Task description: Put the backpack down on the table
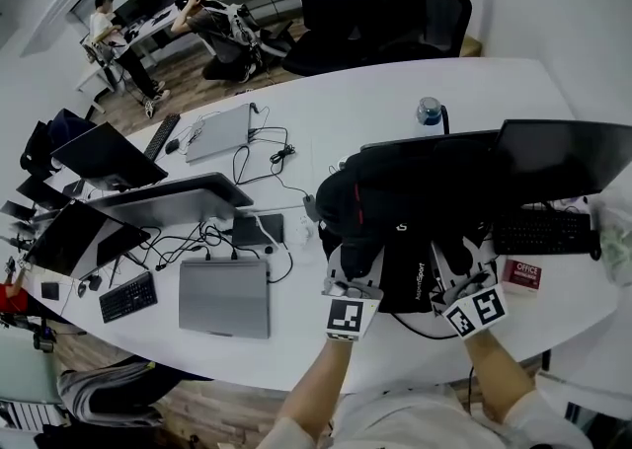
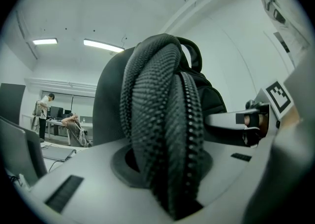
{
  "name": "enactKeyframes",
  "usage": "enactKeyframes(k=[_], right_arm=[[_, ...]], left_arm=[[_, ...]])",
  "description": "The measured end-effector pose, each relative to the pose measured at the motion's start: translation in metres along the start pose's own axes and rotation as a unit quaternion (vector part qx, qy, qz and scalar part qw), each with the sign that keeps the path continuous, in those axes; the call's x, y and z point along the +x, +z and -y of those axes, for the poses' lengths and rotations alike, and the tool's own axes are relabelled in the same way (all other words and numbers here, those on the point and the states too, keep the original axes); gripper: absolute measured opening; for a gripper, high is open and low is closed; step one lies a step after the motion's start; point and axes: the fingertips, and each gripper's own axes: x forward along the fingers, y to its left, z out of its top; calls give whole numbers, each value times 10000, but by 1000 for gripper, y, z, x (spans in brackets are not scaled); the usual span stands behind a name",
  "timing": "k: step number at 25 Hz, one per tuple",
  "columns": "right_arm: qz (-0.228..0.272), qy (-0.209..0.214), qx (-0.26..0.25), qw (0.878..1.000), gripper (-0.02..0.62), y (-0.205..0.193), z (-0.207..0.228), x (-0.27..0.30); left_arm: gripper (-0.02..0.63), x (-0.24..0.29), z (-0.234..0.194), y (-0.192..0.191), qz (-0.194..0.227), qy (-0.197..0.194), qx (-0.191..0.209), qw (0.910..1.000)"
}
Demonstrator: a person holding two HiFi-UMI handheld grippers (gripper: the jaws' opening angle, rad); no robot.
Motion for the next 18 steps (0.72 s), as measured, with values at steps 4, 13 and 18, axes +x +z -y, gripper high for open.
enactKeyframes(k=[4,13,18], right_arm=[[-27,-68,-70,9999,72,0,-5,-9],[-116,-17,-146,9998,141,6,-28,-39],[-230,-228,-220,9992,164,-6,-42,-71]], left_arm=[[95,-8,5,-1,-75,-191,163,9997],[175,-41,12,-1,-242,-499,267,9981],[258,-74,28,-2,-396,-1145,780,9896]])
